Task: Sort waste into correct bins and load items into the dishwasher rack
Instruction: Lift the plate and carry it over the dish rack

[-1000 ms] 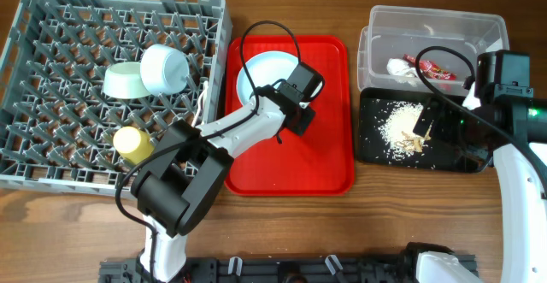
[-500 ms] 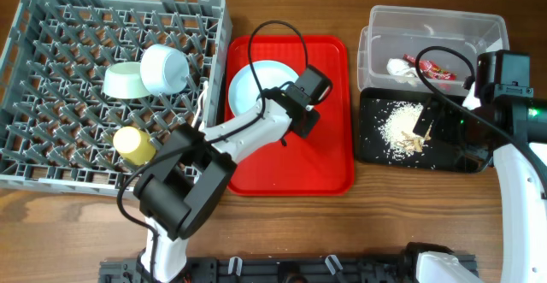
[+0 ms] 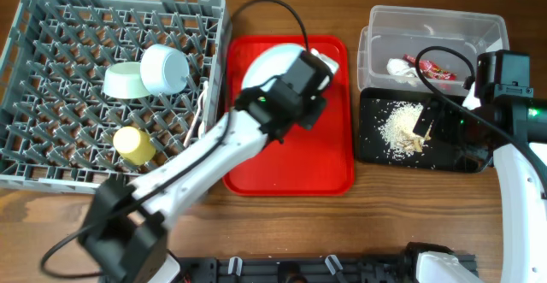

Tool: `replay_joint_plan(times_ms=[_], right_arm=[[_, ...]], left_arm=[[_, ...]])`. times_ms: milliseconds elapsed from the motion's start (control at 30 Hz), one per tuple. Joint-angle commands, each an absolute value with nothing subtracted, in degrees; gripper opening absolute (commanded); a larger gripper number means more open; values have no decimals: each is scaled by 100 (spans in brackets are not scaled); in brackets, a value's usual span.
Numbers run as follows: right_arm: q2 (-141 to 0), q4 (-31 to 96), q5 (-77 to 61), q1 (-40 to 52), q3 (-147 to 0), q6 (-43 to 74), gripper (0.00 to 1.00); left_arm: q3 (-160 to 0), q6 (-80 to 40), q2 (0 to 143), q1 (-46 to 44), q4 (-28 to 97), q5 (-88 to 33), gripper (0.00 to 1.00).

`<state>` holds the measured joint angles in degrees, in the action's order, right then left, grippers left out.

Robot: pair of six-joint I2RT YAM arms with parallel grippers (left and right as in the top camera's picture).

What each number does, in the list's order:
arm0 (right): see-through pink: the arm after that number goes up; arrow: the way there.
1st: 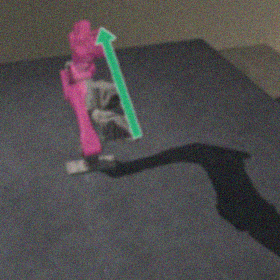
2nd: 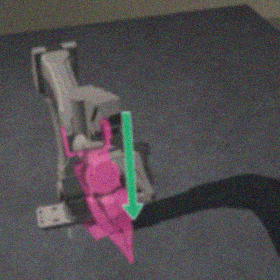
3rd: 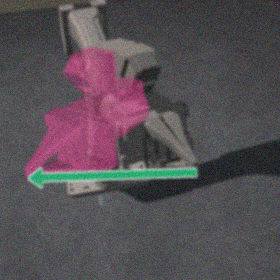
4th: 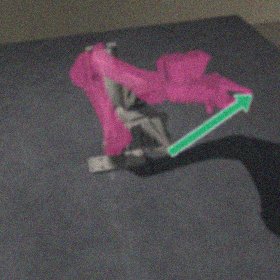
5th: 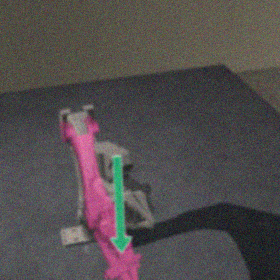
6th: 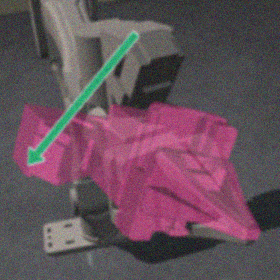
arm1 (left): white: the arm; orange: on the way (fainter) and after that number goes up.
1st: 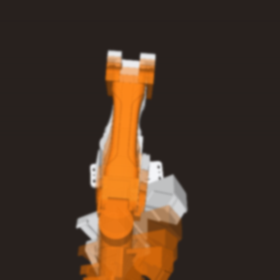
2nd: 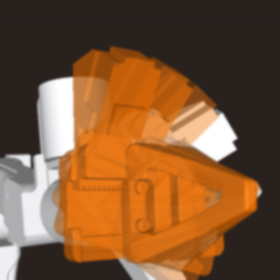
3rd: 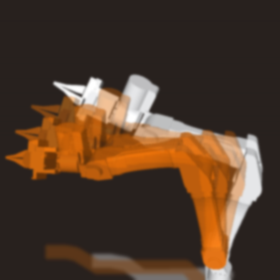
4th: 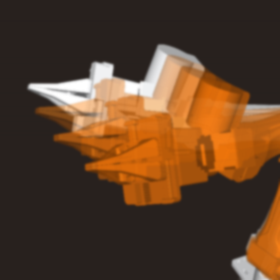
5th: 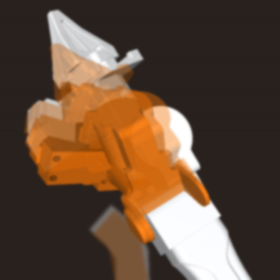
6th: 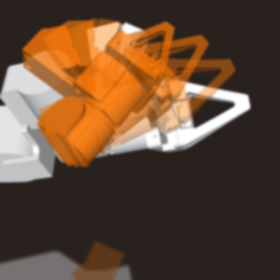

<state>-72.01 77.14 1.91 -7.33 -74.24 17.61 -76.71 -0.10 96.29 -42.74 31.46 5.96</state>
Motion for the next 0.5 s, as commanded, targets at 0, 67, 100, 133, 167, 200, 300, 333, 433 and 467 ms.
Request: replay_joint_plan(times_ms=[0,67,100,133,167,200,300,333,433,467], right_arm=[[-7177,7723,145,-760,-7417,1649,100],[-7177,7723,145,-760,-7419,1649,100],[-7177,7723,145,-760,-7419,1647,100],[-7177,7723,145,-760,-7417,1649,100],[-7177,7723,145,-760,-7419,1649,100],[-7177,7723,145,-760,-7419,1649,100],[-7177,7723,143,-760,-7419,1649,100],[-7177,7723,143,-760,-7419,1649,100],[-7177,7723,143,-760,-7419,1649,100],[-7177,7723,143,-760,-7417,1649,100]], left_arm=[[-7802,-47,8919,-3909,3155,108,4],[-7802,-47,8654,-3645,3153,-370,4],[-7802,-47,8541,-3492,3151,-628,4],[-7802,-47,8453,-3356,3151,-836,4],[-7802,-49,8357,-3168,3151,-1116,4],[-7802,-54,8281,-2978,3151,-1378,4],[-7802,-244,8158,-2368,3151,-2062,4],[-7802,-246,8158,-2167,3153,-2320,4],[-7802,-246,8215,-1603,3151,-3146,4],[-7802,-246,8256,-1369,3153,-3503,4]])
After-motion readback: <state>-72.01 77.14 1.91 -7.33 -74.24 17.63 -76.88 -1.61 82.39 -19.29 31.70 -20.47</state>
